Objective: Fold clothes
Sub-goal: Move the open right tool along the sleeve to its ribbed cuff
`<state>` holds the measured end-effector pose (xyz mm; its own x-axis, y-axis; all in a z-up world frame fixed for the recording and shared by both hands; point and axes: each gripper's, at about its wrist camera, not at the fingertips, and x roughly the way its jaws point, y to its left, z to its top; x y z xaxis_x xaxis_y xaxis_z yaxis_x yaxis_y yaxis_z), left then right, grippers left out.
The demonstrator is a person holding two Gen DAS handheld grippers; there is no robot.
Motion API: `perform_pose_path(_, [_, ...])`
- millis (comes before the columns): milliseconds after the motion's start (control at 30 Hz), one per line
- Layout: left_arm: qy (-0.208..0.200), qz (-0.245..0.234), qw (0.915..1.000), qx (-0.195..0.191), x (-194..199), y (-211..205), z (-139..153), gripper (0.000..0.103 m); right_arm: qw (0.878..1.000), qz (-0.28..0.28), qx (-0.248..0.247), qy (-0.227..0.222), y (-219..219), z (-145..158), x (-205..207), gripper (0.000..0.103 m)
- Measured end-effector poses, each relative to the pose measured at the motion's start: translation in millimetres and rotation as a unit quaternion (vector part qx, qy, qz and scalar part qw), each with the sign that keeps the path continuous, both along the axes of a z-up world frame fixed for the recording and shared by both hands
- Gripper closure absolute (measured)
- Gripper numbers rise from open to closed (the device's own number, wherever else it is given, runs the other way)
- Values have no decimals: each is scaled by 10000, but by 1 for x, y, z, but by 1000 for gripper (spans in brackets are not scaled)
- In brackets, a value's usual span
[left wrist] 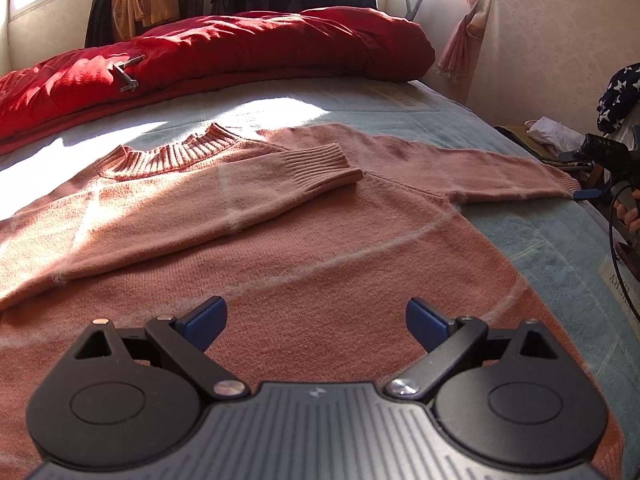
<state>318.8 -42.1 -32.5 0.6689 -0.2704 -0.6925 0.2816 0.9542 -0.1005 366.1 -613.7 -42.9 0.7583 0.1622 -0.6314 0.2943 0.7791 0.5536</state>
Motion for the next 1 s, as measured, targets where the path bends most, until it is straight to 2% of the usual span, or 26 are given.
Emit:
perform_pose_path(167, [-27,-47,9999,-134,-1,4,1,7,9997,207,-133,98,23,10,2,0])
perform_pose_path(333, [-73,-99,9998,-123,-4,3,2,7,9910,964,-932,8,86,22,31,0])
perform_pose_path(433, [-69,-97,9999,-110,-5,3,2,7,9810,1232,-1488,164,111,10,49,0])
perform_pose_path(533, [-60,-113,9999,-41,-5,2,0,7,9697,1280,-1990,606,125,-14,59,0])
perform_pose_path(633, [-21,-88,10000,-27,-3,3,-2,7,9558,1371,-2519,649,138,-28,55,0])
perform_pose_path(733, [29,-58,10000,-5,-1,3,-5,7,9556,1280,-2565,678,139,-30,52,0])
perform_pose_path(1000, [87,-14,10000,-37,0,8,-8,7,9527,1485,-2535,779,137,-21,45,0])
